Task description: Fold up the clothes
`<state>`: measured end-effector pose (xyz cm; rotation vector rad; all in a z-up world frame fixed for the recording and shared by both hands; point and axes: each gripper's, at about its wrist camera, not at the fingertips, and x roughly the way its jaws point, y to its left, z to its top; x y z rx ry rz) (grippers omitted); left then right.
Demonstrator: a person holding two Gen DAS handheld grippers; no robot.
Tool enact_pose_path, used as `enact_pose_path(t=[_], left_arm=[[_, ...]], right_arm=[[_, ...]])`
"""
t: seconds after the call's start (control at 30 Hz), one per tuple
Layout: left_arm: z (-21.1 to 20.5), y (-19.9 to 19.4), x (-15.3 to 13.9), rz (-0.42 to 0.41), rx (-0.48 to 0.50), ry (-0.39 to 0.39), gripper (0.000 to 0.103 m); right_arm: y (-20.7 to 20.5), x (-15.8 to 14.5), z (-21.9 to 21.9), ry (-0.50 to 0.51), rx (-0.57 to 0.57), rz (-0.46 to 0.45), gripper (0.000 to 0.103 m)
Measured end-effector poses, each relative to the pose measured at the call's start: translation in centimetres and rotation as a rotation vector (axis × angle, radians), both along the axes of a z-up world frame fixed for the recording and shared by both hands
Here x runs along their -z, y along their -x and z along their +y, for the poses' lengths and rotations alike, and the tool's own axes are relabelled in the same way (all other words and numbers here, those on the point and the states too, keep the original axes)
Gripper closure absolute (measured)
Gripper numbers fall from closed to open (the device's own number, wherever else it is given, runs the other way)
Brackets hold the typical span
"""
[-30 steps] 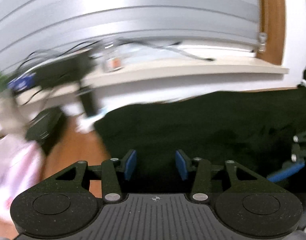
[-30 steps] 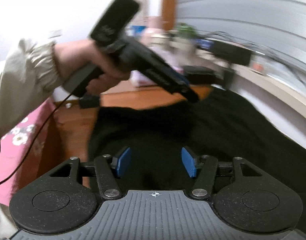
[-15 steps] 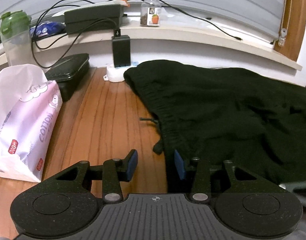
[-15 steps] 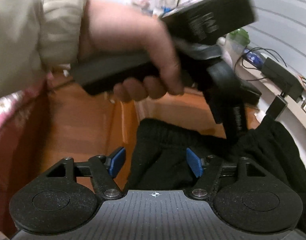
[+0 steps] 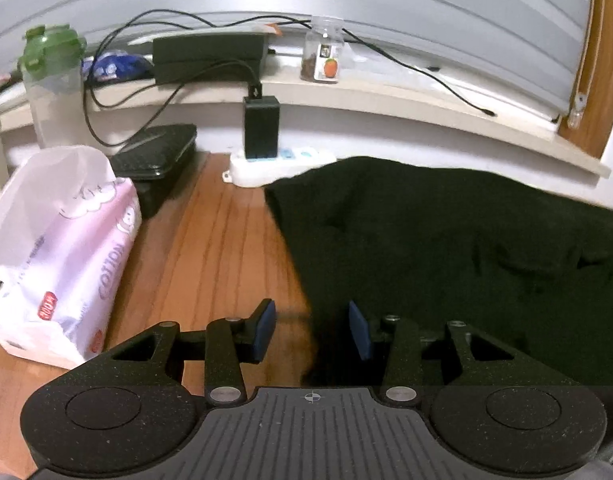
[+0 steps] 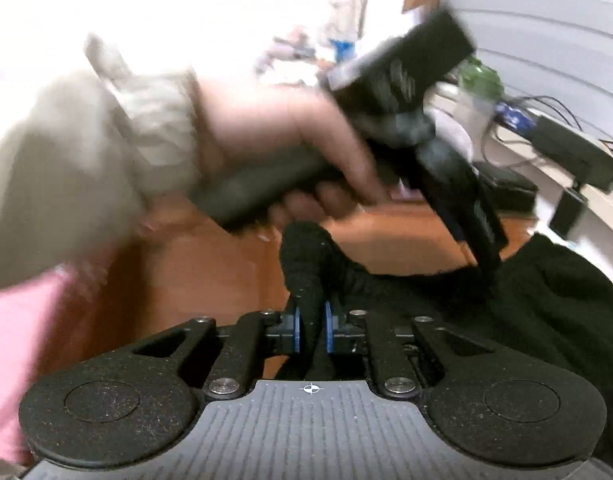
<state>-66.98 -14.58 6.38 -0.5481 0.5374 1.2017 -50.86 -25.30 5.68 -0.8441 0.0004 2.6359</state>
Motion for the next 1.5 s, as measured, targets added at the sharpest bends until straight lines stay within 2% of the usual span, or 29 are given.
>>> enact_pose_path(t=[0.07, 0.13, 0.27, 0.47, 0.6, 0.7, 0.77, 0.83, 0.87, 0.9, 0.97, 1.17, 1.3, 1.5], left_arm=[[0.3, -0.1, 0.5, 0.010, -0.006, 0.012, 0.058], [0.3, -0.1, 0.8, 0.013, -0.019, 0.012, 0.058], [0.3, 1.0, -0.2, 0.002, -0.111, -0.027, 0.059], [-0.2, 2.6, -2.7, -0.037, -0.199, -0.099, 0.059], [-0.5, 2.6, -3.6, -0.065, -0.201, -0.131, 0.057], [-0.4, 2.1, -3.5, -0.085, -0.196, -0.136, 0.055], [-0.2, 1.7, -3.3, -0.101, -0.189, -0.130, 0.055], [-0.1, 1.2, -2.9, -0.100, -0.179, -0.119, 0.055], [-0.1, 0.9, -2.8, -0.095, -0.174, -0.115, 0.053], [-0.2, 0.6, -2.6, -0.089, -0.170, -0.112, 0.051], [-0.5, 0.3, -2.3, -0.094, -0.158, -0.110, 0.051], [-0.9, -0.7, -1.4, -0.104, -0.155, -0.114, 0.048], [-1.0, -1.6, -1.0, -0.130, -0.151, -0.118, 0.048], [-0.6, -2.9, 0.0, -0.093, -0.142, -0.110, 0.046]], right_arm=[[-1.1, -1.6, 0.3, 0.048, -0.028, 0.026, 0.091], [-2.1, -2.8, 1.4, 0.027, -0.012, 0.019, 0.091], [-4.0, -5.3, 3.8, -0.040, 0.030, -0.014, 0.092], [-5.9, -8.1, 10.3, -0.242, 0.110, -0.140, 0.092], [-4.3, -8.3, 15.6, -0.420, 0.084, -0.251, 0.092], [-2.9, -7.4, 17.8, -0.491, 0.034, -0.295, 0.092], [-1.6, -6.0, 19.6, -0.489, 0.050, -0.306, 0.092], [-0.4, -4.5, 21.4, -0.485, 0.067, -0.315, 0.083], [-0.3, -3.8, 22.1, -0.461, 0.106, -0.314, 0.070], [-0.3, -3.2, 22.7, -0.436, 0.144, -0.312, 0.053], [-1.3, -2.8, 22.9, -0.400, 0.170, -0.275, 0.047], [-7.4, -6.0, 22.7, -0.192, 0.257, -0.139, 0.047], [-12.5, -7.2, 21.5, -0.082, 0.274, -0.134, 0.052], [-19.4, -5.5, 18.5, 0.017, 0.337, -0.183, 0.054]])
